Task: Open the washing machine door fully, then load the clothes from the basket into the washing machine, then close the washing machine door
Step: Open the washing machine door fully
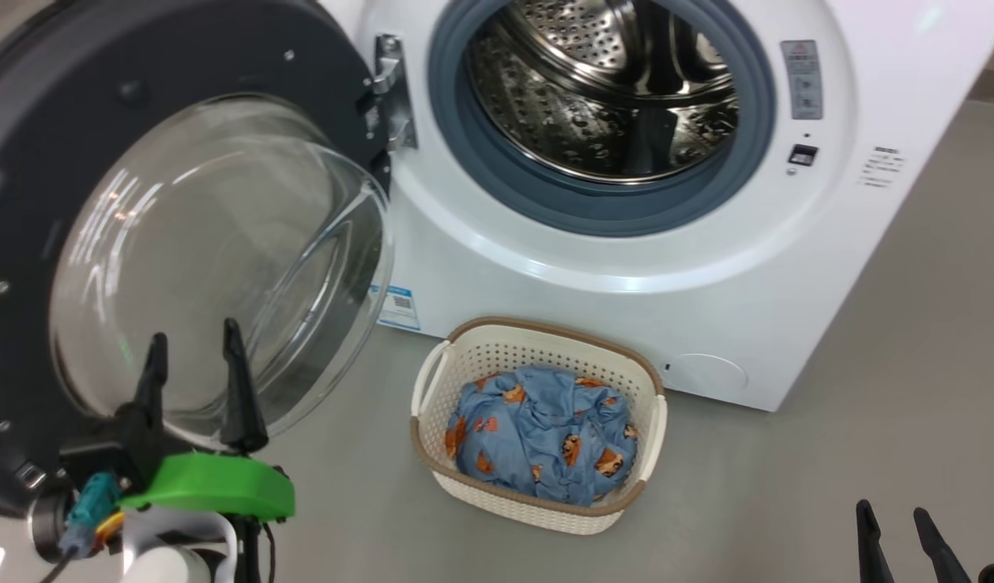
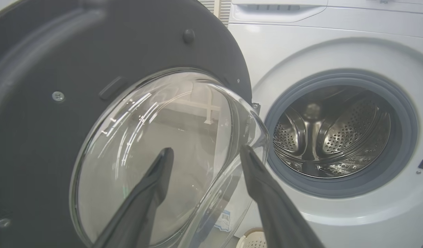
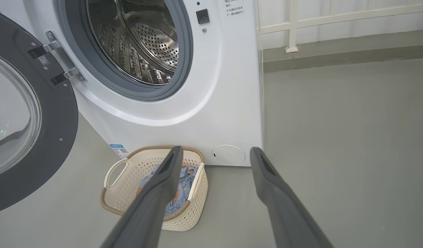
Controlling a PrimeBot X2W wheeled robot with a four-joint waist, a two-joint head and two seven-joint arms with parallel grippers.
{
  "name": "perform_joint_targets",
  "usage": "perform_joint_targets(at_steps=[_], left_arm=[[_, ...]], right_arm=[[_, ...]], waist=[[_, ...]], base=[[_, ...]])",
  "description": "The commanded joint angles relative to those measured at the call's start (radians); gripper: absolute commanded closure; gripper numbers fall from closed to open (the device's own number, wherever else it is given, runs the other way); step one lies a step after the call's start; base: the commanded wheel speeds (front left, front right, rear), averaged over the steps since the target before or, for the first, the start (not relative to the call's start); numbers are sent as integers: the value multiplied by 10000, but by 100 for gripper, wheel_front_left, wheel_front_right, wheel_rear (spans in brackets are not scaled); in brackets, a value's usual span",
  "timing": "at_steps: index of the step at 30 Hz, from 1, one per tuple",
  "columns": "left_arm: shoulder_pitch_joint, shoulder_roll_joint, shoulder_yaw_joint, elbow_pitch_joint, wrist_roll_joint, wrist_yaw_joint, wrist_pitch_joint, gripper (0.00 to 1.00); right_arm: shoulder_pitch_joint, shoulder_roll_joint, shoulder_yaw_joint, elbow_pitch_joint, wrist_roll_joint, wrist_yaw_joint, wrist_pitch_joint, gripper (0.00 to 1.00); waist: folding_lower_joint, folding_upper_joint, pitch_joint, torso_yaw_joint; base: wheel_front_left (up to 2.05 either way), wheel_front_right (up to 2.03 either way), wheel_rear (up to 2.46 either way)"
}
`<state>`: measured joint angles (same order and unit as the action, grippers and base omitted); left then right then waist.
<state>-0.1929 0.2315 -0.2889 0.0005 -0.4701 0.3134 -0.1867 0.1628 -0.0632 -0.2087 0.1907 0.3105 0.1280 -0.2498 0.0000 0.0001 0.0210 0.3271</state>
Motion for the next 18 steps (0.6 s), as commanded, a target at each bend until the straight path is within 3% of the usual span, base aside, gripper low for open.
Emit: perform_joint_targets(at_steps=[1, 13, 18], left_arm=[[-133, 170, 265, -167, -45, -180, -203, 0], [558, -228, 55, 777, -278, -1187, -697, 0], [960, -379, 205, 954, 136, -1447, -744, 0]], right_arm=[[-370, -202, 299, -370, -140, 27, -120, 0], [-411, -223, 425, -1053, -406, 27, -120, 0], [-324, -159, 404, -1120, -443, 27, -120, 0]], waist=[[0, -1, -46, -454], [0, -1, -211, -1650], [0, -1, -312, -2130]], base=[[0, 0, 0], [0, 0, 0], [0, 0, 0]])
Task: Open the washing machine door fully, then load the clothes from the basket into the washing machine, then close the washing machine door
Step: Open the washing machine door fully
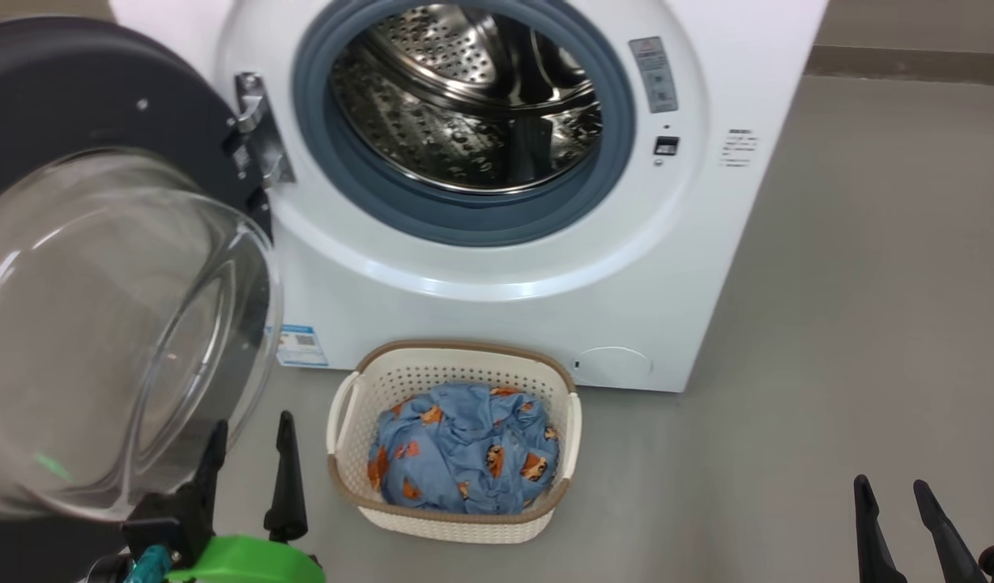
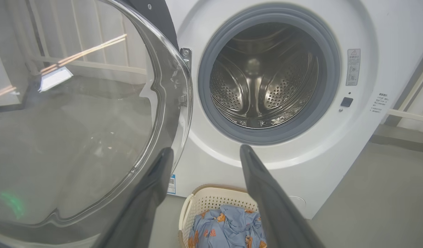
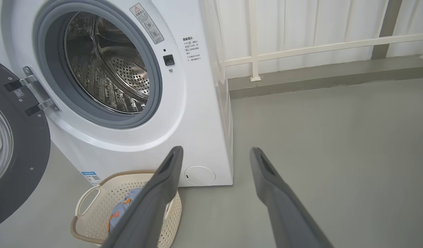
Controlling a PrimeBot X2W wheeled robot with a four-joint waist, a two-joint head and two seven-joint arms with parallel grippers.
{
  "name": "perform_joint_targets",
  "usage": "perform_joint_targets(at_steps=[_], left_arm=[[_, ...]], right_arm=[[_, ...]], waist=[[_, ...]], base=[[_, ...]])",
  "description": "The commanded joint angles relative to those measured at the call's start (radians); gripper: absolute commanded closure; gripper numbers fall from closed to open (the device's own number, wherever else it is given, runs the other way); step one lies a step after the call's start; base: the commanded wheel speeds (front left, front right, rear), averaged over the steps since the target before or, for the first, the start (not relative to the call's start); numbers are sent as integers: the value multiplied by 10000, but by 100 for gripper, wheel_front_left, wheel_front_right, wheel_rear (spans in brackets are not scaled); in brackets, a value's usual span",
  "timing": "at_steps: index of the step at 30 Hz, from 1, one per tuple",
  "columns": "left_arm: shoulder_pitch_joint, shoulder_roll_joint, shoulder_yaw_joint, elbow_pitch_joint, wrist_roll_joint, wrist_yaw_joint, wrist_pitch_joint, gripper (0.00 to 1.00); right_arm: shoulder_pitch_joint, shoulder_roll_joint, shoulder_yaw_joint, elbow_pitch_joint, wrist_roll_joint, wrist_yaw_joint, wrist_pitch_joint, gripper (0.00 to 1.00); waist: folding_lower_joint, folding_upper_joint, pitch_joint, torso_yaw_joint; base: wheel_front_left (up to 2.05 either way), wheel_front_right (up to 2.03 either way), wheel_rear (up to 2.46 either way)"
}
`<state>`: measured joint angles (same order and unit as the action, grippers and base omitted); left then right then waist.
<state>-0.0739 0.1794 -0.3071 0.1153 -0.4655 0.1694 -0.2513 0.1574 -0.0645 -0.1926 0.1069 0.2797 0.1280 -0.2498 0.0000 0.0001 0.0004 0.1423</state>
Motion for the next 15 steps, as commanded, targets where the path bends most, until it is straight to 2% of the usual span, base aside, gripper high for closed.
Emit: perform_joint_targets(at_steps=[1, 7, 15], left_arm=[[-145, 101, 450, -212, 226, -54, -99, 0], [373, -259, 1113, -389, 1051, -363, -102, 0], [1102, -795, 2017, -417, 1828, -995, -103, 0]], right_arm=[[-249, -137, 240, -289, -139, 27, -120, 0], [-165, -186, 207, -287, -163, 27, -120, 0], [-77, -202, 204, -319, -245, 27, -120, 0]], waist=[[0, -1, -125, -362], [0, -1, -174, -725], [0, -1, -184, -1103]], base=[[0, 0, 0], [0, 0, 0], [0, 0, 0]])
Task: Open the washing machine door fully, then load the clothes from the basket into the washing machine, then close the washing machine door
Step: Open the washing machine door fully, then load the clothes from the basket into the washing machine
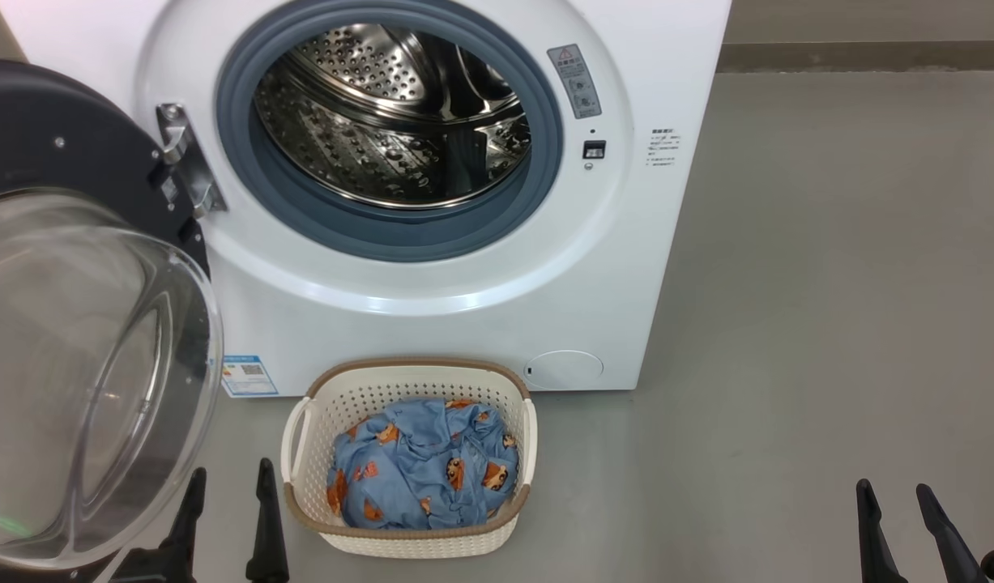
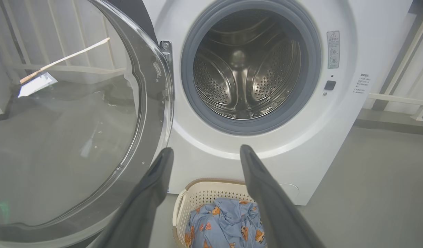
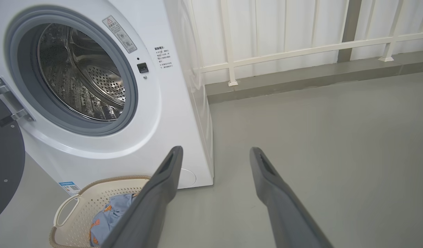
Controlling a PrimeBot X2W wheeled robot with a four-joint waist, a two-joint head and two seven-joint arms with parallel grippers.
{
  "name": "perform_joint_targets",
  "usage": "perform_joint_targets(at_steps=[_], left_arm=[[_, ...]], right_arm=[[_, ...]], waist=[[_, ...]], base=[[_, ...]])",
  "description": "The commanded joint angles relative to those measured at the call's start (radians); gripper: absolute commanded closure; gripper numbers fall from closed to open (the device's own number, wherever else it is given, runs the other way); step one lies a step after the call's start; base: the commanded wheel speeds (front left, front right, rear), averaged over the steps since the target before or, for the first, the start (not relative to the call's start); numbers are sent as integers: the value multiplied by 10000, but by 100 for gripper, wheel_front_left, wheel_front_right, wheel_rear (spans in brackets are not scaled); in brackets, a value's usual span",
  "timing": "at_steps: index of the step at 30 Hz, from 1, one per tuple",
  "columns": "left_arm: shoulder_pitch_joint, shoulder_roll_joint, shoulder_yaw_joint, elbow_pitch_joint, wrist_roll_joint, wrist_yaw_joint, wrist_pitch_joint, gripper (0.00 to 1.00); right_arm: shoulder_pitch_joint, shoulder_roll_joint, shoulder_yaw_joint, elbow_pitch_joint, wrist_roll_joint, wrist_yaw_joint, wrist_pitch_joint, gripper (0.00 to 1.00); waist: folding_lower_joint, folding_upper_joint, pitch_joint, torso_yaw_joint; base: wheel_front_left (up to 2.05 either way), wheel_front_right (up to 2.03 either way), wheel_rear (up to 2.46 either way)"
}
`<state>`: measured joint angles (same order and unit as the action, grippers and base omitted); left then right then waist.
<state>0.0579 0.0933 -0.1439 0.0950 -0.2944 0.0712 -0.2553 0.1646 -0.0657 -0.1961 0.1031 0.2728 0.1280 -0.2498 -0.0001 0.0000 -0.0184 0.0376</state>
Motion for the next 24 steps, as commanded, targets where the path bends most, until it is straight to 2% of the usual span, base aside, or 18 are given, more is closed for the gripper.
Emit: perform_joint_targets(at_steps=[1, 10, 24], left_arm=[[-166, -2, 470, -194, 156, -85, -63, 0], [64, -334, 1064, 14, 590, -537, -64, 0], [156, -425, 1535, 76, 816, -767, -64, 0]], right_arm=[[-130, -186, 237, -285, -186, 27, -120, 0], [-53, -118, 128, -252, -159, 27, -120, 0], [45, -50, -141, -250, -240, 27, -120, 0]], waist=[[1, 0, 14, -87], [1, 0, 112, -283], [1, 0, 117, -311]], base=[[0, 0, 0], [0, 0, 0], [0, 0, 0]])
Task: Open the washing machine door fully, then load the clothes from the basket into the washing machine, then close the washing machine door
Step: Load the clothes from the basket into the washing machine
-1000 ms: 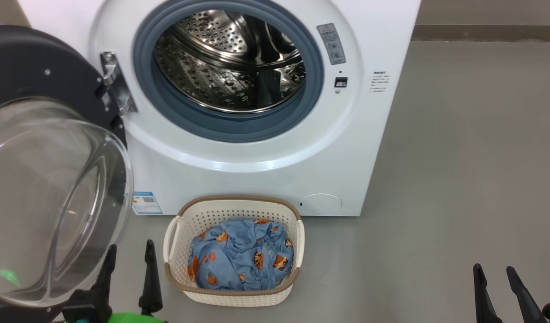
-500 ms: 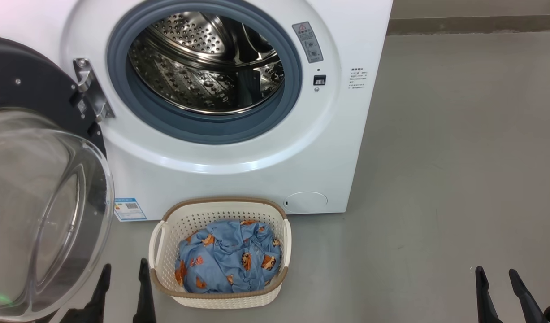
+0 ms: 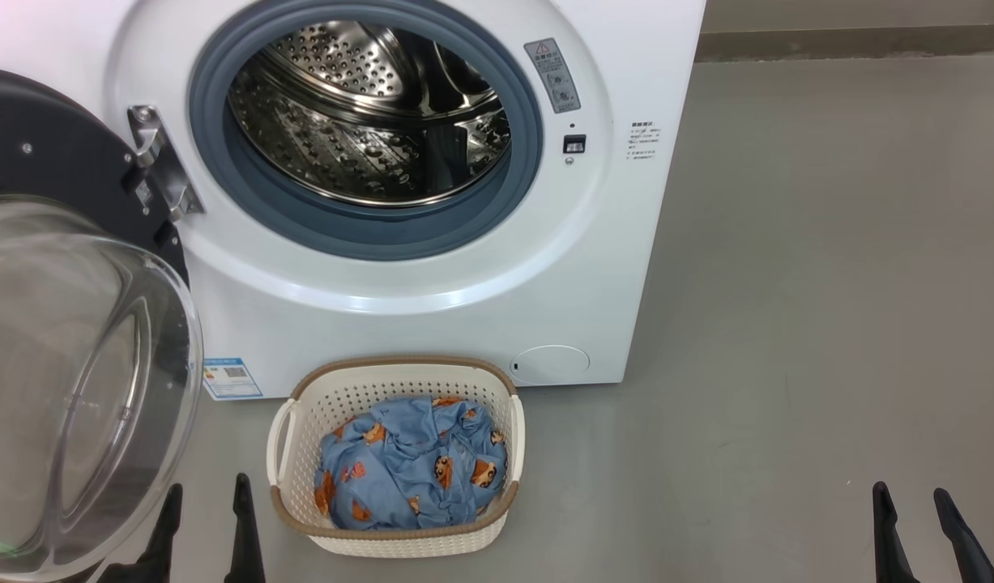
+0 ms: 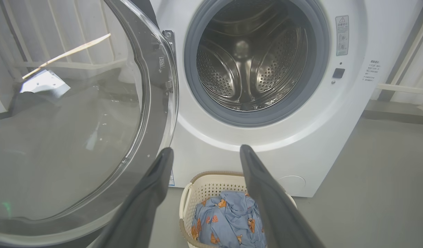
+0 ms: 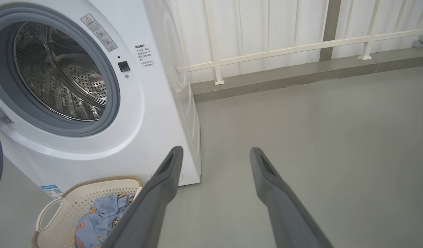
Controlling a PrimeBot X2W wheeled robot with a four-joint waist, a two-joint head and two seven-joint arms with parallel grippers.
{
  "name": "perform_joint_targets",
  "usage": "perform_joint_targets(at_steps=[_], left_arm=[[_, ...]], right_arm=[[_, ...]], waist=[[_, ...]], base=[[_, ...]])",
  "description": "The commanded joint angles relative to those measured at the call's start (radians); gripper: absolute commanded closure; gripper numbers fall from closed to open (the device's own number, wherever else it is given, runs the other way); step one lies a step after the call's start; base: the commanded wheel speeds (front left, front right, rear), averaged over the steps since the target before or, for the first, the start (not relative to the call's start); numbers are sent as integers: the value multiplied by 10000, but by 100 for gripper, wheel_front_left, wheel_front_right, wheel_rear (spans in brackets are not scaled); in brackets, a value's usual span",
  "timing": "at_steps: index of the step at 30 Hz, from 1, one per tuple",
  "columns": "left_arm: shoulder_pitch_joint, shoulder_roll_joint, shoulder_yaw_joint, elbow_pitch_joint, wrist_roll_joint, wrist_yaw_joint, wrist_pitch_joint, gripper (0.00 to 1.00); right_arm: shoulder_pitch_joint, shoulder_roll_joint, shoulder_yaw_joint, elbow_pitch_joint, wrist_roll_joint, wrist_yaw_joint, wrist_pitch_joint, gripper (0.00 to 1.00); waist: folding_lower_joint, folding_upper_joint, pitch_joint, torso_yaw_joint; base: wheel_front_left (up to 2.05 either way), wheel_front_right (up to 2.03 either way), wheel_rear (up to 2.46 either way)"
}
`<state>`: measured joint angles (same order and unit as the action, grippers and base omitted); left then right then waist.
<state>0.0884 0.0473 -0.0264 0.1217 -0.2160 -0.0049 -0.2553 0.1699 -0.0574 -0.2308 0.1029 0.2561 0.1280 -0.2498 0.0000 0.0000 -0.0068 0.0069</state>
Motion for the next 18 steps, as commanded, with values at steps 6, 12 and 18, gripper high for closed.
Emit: perform_joint_targets(at_steps=[6, 12, 18], left_arm=[[-161, 32, 295, -154, -29, 68, -64, 0], [-154, 31, 303, 6, -29, 16, -64, 0], [-162, 31, 288, 238, -119, -74, -64, 0]], right_arm=[[-7, -116, 134, -277, -124, 27, -120, 0], [-6, -78, 38, -359, -202, 27, -120, 0], [-15, -64, -22, -468, -329, 27, -120, 0]], waist=[[0, 0, 11, -38], [0, 0, 21, -61], [0, 0, 14, -40]], base=[[0, 0, 0], [0, 0, 0], [0, 0, 0]])
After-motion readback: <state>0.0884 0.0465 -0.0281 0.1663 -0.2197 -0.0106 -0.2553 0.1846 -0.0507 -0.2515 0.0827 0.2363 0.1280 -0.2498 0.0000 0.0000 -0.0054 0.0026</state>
